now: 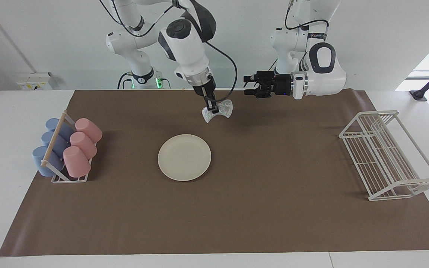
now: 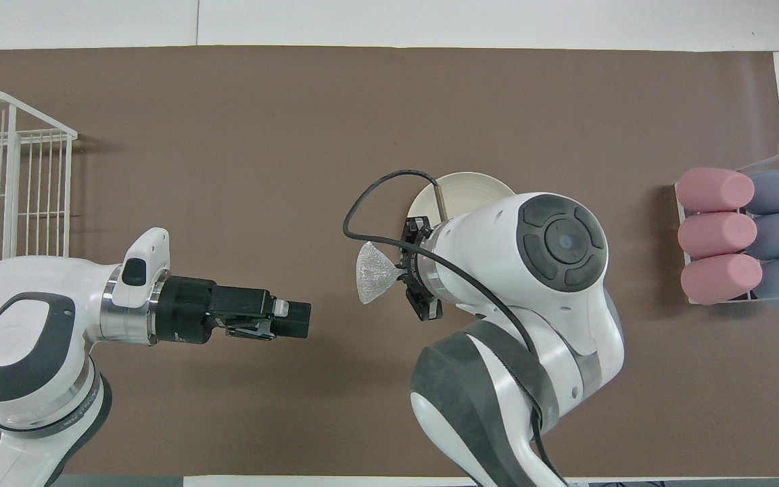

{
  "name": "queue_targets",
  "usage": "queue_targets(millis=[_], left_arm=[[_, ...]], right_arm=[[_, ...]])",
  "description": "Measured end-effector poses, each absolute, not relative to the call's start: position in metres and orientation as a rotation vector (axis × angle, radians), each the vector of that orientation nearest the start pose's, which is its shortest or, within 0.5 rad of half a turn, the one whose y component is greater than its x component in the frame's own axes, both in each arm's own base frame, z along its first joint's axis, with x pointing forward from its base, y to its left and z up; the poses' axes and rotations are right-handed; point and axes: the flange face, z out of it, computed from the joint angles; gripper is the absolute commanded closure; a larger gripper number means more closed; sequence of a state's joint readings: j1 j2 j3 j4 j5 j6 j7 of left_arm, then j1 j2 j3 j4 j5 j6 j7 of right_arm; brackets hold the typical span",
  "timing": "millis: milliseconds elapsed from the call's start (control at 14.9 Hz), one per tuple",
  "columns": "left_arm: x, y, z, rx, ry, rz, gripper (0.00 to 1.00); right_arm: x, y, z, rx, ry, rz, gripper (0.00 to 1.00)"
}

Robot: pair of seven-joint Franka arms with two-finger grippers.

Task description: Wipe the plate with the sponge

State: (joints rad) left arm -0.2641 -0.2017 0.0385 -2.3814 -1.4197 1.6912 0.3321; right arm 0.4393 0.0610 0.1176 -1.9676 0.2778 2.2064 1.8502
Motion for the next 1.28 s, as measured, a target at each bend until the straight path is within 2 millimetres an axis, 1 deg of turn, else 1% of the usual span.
queue_targets(millis=[134,269,403,538,672,739,807,1008,1076,1143,1210,1277], left_arm=[[0.419,-0.189,0.434,1.825,0.027,-0.369,0.00],[0.417,-0.185,0.430,1.900,-0.008,-0.392,0.00],[0.416,-0.177,0.426,1.994,-0.034,-0.422,0.00],[0.419,-0.165,0.426,2.107,-0.056,-0.447,0.00],[0.421,-0.154,0.426,2.225,-0.084,-0.464,0.00],[0.424,-0.147,0.428,2.286,-0.102,-0.466,0.00],[0.428,-0.138,0.432,2.350,-0.111,-0.460,0.00],[0.441,-0.099,0.444,2.504,-0.112,-0.415,0.00],[0.444,-0.087,0.446,2.546,-0.111,-0.405,0.00],[0.445,-0.079,0.446,2.599,-0.115,-0.408,0.00],[0.445,-0.076,0.446,2.664,-0.125,-0.422,0.00],[0.444,-0.079,0.445,2.738,-0.132,-0.441,0.00]], right_arm=[[0.501,0.297,0.408,-2.175,1.838,0.159,1.00],[0.505,0.280,0.366,-2.195,1.802,0.106,1.00],[0.507,0.276,0.336,-2.223,1.788,0.096,1.00],[0.510,0.276,0.314,-2.244,1.776,0.093,1.00],[0.513,0.271,0.301,-2.288,1.735,0.089,1.00],[0.517,0.262,0.299,-2.317,1.701,0.079,1.00],[0.523,0.249,0.297,-2.349,1.657,0.065,1.00],[0.540,0.202,0.294,-2.426,1.548,0.020,1.00],[0.543,0.190,0.294,-2.442,1.524,0.009,1.00],[0.545,0.184,0.294,-2.451,1.511,0.003,1.00],[0.545,0.184,0.294,-2.452,1.510,0.003,1.00],[0.544,0.185,0.294,-2.452,1.509,0.004,1.00]])
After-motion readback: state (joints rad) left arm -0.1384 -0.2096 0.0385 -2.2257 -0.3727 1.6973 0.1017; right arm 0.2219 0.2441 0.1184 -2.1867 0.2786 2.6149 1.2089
